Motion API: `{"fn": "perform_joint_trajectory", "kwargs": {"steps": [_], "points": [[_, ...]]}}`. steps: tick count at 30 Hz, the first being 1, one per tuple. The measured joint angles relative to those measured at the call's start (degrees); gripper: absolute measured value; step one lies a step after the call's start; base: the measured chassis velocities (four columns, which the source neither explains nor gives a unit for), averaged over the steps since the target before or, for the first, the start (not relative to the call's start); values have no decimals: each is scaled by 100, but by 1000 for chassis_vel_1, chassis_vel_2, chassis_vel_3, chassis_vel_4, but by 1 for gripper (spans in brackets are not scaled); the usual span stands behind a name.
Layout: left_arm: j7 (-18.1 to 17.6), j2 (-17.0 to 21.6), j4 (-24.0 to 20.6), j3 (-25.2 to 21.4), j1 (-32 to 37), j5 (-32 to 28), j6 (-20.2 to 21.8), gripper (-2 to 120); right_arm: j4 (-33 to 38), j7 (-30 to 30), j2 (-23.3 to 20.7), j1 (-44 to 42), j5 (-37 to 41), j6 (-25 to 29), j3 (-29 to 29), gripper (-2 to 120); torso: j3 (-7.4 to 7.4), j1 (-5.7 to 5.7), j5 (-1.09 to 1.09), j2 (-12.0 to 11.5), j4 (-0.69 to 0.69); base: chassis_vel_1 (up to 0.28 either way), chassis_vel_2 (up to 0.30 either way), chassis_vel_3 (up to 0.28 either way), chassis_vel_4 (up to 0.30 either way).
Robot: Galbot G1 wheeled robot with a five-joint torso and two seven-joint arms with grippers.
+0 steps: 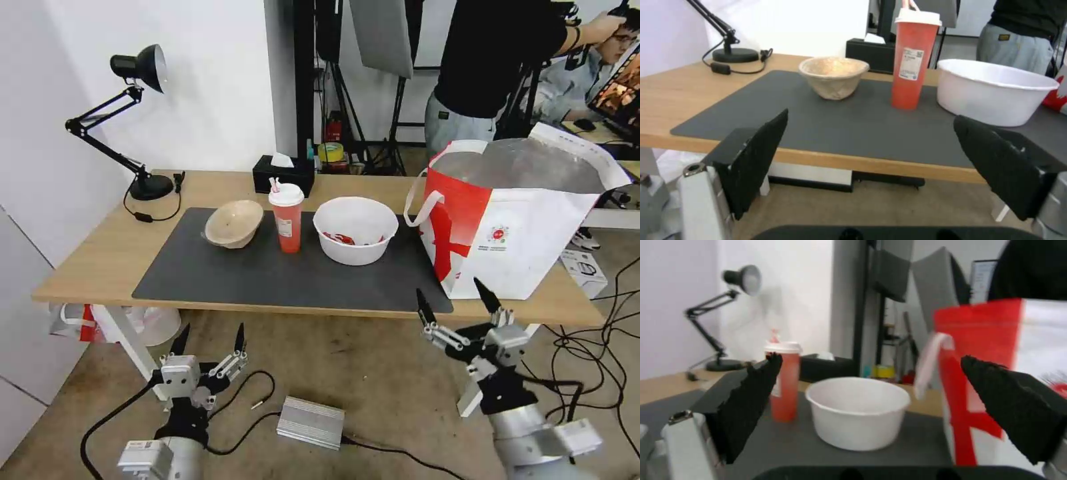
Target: Pick up the trash from the table and place it into the takeout bag.
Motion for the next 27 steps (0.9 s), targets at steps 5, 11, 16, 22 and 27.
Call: {"fn": "perform_joint_trajectory", "kwargs": {"steps": [5,11,16,22,27], "points": [[0,-98,-6,-17,7,7,7,100,26,35,-547,198,424,-110,52,100,0,0,-1,0,1,0,0,0,0],[3,-210,-27,-75,71,25,-24,100,-6,-144,-882,483,947,-189,2,100,0,0,0,0,1,0,0,0,0],[3,-234,-55,-93,111,38,-35,100,-25,-198,-934,570,1081,-245,-41,100,0,0,0,0,1,0,0,0,0],[41,-269,-40,-103,124,44,-196,100,-117,-448,-1144,723,1415,-334,-62,100,-1,0,-1,0,0,0,0,0,0],[85,-317,-29,-102,131,67,-229,100,-202,-489,-1265,952,1552,-456,-83,100,-1,0,-1,0,0,0,0,0,0]]}}
